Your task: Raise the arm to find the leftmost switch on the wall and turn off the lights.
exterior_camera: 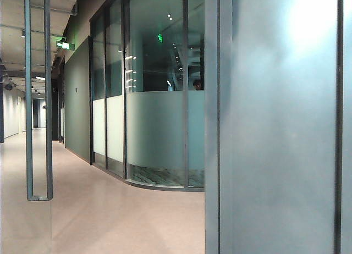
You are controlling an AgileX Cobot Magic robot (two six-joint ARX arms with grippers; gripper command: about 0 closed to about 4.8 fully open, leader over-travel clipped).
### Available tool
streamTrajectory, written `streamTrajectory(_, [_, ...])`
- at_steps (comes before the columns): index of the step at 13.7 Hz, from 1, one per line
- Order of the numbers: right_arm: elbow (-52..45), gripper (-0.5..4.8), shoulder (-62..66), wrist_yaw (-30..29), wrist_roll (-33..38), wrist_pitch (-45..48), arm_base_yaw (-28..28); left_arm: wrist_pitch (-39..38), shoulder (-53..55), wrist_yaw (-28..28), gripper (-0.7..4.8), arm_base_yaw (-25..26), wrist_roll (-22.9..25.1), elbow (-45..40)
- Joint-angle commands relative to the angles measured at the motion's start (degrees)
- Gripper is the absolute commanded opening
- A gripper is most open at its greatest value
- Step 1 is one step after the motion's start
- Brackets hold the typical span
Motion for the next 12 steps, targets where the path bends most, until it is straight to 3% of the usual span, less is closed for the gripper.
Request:
streamTrajectory(1, [0.15,-0.01,0.00,1.79,-1.46,-0.11,0.11,0.28,-0.39,0.35,-0.05,0.02,0.04,0.24])
streamTrajectory(12, [0.15,-0.01,0.07,7.08,-2.99,-0.28,-0.04,-0.11,-0.57,1.36,-0.05,0.02,0.07,0.24])
